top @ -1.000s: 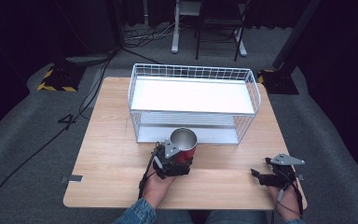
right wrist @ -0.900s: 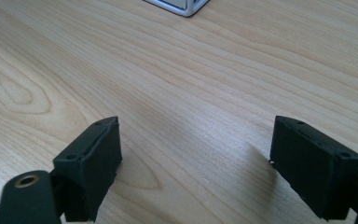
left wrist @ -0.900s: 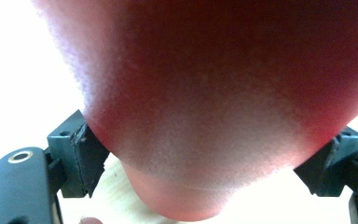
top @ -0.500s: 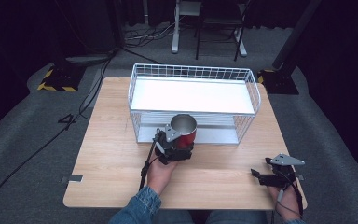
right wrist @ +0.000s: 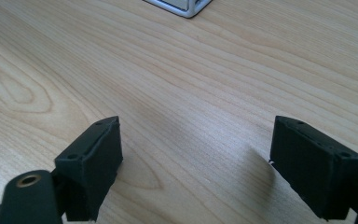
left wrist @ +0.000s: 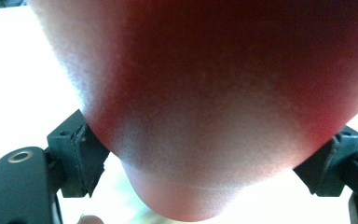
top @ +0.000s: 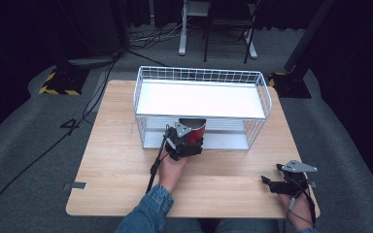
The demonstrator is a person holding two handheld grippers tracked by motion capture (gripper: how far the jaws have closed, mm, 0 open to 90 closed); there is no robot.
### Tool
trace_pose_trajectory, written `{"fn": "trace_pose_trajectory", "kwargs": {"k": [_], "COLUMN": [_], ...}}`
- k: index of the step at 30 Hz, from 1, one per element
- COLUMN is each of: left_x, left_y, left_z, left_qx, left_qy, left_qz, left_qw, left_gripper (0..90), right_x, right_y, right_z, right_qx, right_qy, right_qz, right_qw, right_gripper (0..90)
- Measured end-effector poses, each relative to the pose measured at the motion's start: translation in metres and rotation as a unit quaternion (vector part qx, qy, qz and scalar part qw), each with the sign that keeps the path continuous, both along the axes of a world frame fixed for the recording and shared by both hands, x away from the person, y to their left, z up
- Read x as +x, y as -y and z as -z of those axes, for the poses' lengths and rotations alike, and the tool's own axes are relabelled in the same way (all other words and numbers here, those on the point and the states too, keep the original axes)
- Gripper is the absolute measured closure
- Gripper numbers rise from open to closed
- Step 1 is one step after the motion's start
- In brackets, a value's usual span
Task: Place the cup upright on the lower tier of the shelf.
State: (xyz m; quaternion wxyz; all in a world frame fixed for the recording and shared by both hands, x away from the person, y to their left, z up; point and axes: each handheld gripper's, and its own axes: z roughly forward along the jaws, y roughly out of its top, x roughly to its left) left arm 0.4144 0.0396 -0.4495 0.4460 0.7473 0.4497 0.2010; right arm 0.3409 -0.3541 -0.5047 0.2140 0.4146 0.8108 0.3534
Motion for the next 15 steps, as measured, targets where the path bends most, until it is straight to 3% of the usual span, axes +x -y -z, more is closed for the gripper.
{"fn": "trace_pose_trajectory", "kwargs": {"k": [3, 8, 10, 11, 12, 14, 15], "left_x": [0.004, 0.014, 0.019, 0.021, 0.021, 0.025, 0.029], "left_y": [0.003, 0.008, 0.008, 0.009, 0.011, 0.013, 0.01], "left_z": [0.003, 0.007, 0.006, 0.006, 0.005, 0.008, 0.008], "left_qx": [0.0, -0.003, 0.008, 0.003, 0.006, 0.004, 0.03], "left_qy": [0.012, 0.014, 0.023, 0.024, 0.031, 0.04, 0.053], "left_qz": [-0.005, -0.015, 0.003, 0.005, -0.015, -0.017, -0.005], "left_qw": [0.9999, 0.9998, 0.9997, 0.9997, 0.9994, 0.9991, 0.9981], "left_gripper": [16.5, 16.5, 16.5, 16.5, 16.5, 16.5, 16.5], "right_x": [0.0, -0.001, -0.001, -0.001, -0.001, -0.001, -0.001], "right_y": [0.0, 0.0, -0.001, -0.001, -0.001, -0.001, -0.001], "right_z": [0.0, 0.0, 0.0, 0.0, 0.0, 0.0, 0.0], "right_qx": [0.0, -0.002, -0.003, -0.003, -0.003, -0.003, -0.003], "right_qy": [0.0, 0.003, 0.004, 0.004, 0.004, 0.004, 0.004], "right_qz": [0.0, 0.0, 0.0, 0.0, 0.0, 0.001, 0.001], "right_qw": [1.0, 1.0, 1.0, 1.0, 1.0, 1.0, 1.0], "right_gripper": [16.9, 17.0, 17.0, 17.0, 17.0, 17.0, 17.0]}}
